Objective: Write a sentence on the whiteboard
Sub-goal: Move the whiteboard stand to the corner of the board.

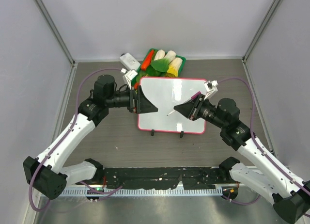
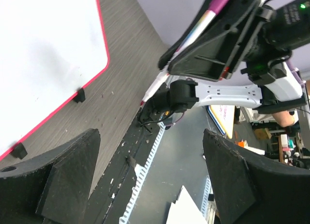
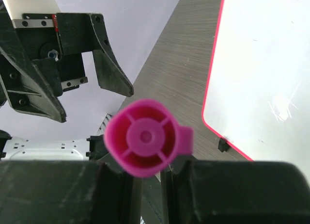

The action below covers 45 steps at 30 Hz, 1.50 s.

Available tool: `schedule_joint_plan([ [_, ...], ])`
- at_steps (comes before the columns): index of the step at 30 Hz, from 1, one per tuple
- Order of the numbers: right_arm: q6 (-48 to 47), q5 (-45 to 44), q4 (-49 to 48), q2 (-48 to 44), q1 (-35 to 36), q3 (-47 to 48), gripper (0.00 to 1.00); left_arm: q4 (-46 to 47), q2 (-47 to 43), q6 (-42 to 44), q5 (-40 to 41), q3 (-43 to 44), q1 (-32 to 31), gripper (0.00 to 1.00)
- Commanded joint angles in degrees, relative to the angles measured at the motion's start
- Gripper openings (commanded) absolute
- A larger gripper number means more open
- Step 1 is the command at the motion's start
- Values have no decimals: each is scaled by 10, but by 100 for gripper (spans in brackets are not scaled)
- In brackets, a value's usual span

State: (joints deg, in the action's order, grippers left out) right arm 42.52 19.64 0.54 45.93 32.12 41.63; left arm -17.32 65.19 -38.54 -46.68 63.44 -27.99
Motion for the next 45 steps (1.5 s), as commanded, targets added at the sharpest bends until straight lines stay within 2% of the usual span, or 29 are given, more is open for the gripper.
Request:
schedule_joint_plan([
  [1,-17,-53,24,-31,-1,-12,1,20,-16,-12,33,-22,5,90],
  [13,-57,-68,50,-3,-1,13,1,-51,-45,36,206,-31,10,90],
  [23,-72,-69,47,11,-2,21,1,-46,-61,37,317,-48,10,90],
  [33,-75,-87,54,19,-1,35,1,-104,-43,61,356,-37,9,89],
  [41,-70,-77,47,30,-1,26,2,-142,-7,80,326,-36,9,89],
  [45,-73,-65,39,42,-1,28,1,-159,-1,92,337,-34,8,89],
])
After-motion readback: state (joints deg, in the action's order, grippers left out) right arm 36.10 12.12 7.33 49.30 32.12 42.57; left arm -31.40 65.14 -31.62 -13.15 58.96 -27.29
